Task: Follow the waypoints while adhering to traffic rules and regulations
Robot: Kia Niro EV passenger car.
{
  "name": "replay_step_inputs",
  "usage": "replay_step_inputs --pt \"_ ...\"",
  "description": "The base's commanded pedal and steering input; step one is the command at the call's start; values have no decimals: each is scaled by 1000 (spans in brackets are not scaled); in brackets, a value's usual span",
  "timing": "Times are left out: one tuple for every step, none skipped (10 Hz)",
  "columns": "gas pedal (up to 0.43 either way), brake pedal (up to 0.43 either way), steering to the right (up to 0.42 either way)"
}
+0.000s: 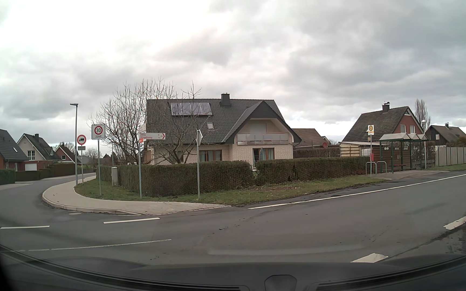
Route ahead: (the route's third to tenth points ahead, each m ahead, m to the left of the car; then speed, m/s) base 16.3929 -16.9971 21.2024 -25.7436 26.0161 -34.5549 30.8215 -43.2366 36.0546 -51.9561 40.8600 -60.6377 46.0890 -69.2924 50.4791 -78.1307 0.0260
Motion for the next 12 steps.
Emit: replay_step_inputs --pt "0 323 394" --pt "0 317 394" --pt "0 323 393" --pt "0 323 394" --pt "0 323 394" --pt "0 323 394" --pt "0 323 393" --pt "0 323 394" --pt "0 323 394" --pt "0 323 394" --pt "0 323 393" --pt "0 329 394"
